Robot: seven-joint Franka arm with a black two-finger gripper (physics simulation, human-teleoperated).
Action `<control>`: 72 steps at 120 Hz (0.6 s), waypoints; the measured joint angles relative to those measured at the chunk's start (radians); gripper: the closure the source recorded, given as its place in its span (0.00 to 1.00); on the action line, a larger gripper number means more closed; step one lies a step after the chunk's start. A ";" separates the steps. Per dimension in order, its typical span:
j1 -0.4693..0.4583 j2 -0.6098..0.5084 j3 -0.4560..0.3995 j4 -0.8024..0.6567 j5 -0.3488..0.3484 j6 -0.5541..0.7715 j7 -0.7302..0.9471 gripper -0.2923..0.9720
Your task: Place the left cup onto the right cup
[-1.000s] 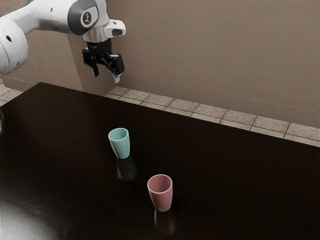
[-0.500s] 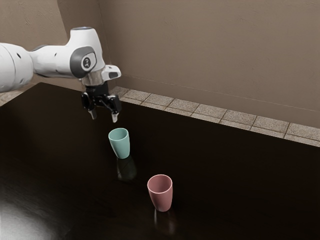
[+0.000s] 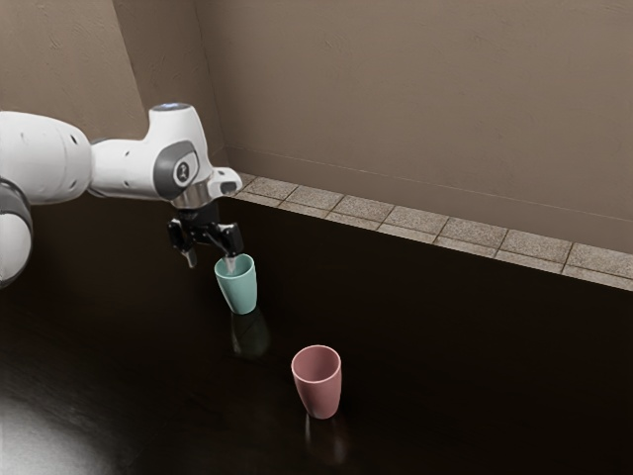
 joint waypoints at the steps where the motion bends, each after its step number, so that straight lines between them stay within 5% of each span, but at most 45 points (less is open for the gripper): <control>1: 0.000 0.001 0.000 0.000 0.000 0.002 0.000 0.29; 28: 0.000 0.024 -0.001 0.002 0.001 0.055 -0.009 0.40; 52: 0.000 0.030 -0.007 0.002 -0.002 0.083 -0.018 0.67; 72: -0.002 0.040 -0.008 0.002 -0.003 0.095 -0.030 0.78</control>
